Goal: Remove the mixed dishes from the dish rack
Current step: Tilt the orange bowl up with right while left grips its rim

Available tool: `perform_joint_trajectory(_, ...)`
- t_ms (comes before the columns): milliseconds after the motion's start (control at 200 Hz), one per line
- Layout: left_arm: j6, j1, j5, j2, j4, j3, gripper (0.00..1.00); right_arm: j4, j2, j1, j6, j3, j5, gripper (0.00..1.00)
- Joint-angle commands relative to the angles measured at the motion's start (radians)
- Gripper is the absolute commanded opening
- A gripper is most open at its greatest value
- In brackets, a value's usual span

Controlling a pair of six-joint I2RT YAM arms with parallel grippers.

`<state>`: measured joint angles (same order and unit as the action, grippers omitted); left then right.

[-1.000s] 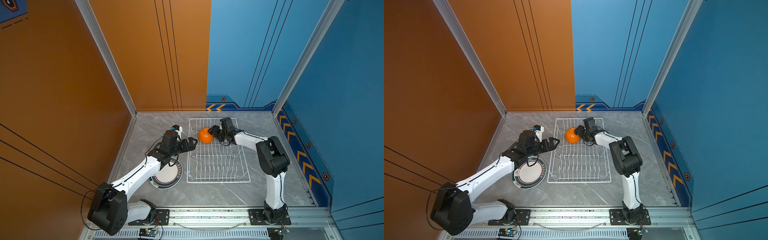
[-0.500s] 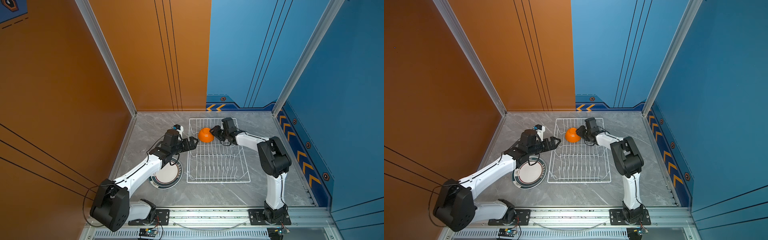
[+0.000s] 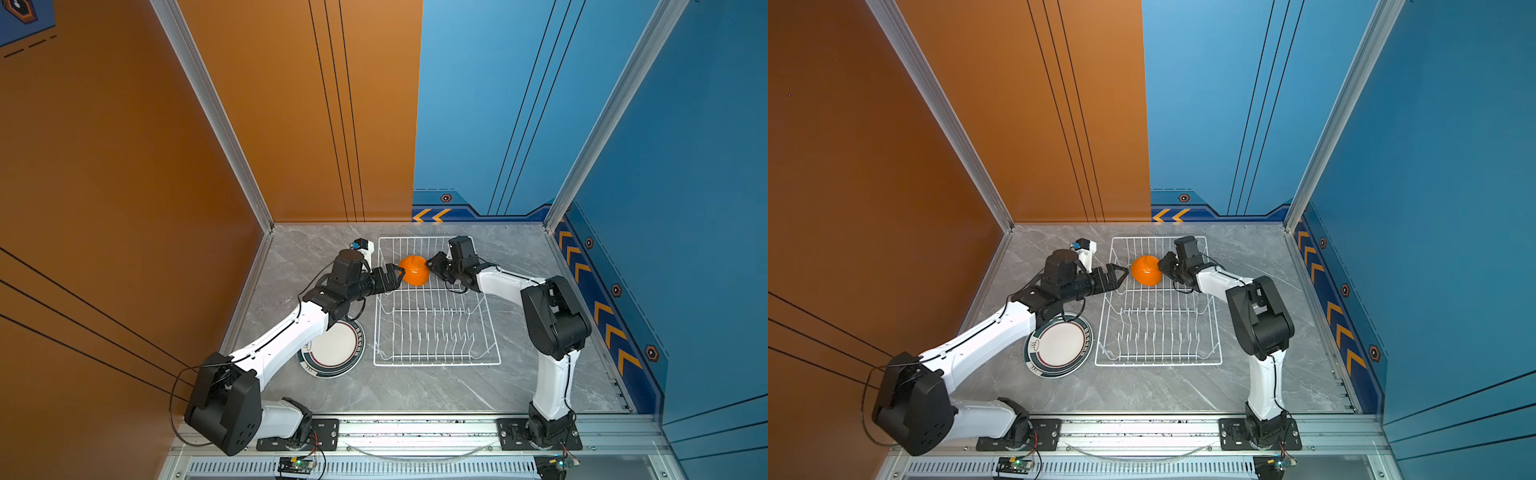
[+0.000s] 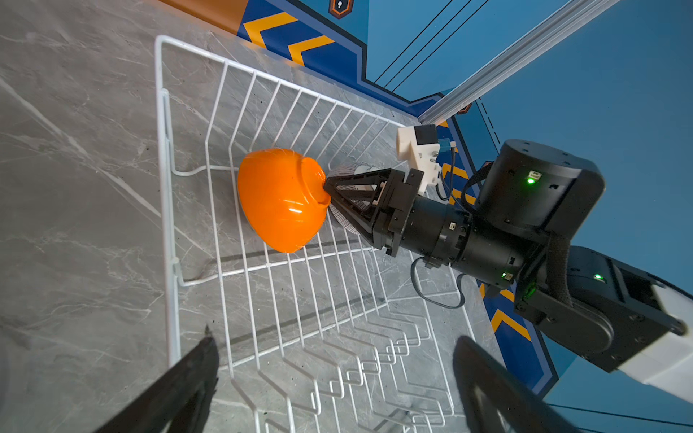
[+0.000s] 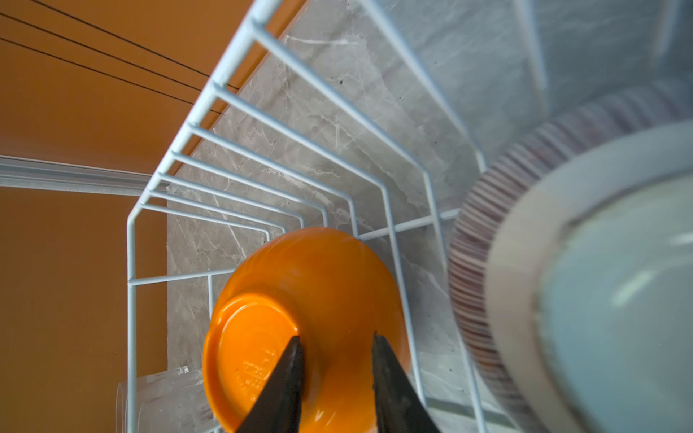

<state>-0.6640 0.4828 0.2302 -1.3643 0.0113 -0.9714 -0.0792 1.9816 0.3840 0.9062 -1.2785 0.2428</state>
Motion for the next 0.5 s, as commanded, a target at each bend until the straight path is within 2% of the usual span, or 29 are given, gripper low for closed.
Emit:
perform_joint_trajectory(0, 0.001, 0.018, 0.008, -0.025, 0.001, -0.048, 0.98, 0.209, 0.043, -0.016, -0.02, 0.077, -0.064, 0.28)
perform_joint_trajectory(350, -0.005, 0.028, 0.024, -0.127, -0.024, -0.13, 0.98, 0.176, 0.06, -0.026, -0.011, 0.088, -0.036, 0.28)
perform_joint_trajectory(495, -0.064, 0.018, 0.087, -0.195, -0.09, -0.158, 0.98, 0.174, 0.065, -0.032, -0.012, 0.092, -0.031, 0.27)
